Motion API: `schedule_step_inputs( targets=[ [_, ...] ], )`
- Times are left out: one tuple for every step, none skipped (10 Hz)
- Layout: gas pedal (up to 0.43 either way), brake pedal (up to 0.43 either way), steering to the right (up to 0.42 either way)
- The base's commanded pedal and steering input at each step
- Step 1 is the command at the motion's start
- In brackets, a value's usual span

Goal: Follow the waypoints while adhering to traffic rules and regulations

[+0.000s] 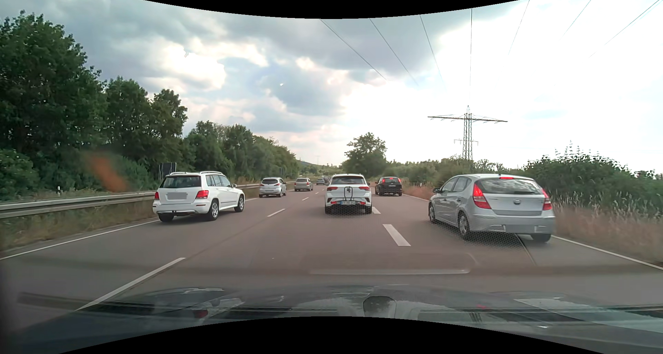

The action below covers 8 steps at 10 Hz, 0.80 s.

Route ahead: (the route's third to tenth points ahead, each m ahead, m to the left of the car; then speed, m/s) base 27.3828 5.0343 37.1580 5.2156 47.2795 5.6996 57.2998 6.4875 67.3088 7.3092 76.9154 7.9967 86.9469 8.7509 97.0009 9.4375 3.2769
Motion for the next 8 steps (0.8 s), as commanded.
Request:
schedule_step_inputs(
  targets=[
    [0.008,0.0,-0.019],
    [0.008,0.0,-0.019],
    [0.008,0.0,-0.019],
    [0.008,0.0,-0.019],
    [0.008,0.0,-0.019],
    [0.008,0.0,-0.019],
    [0.008,0.0,-0.018],
    [0.008,0.0,-0.018]
  ],
)
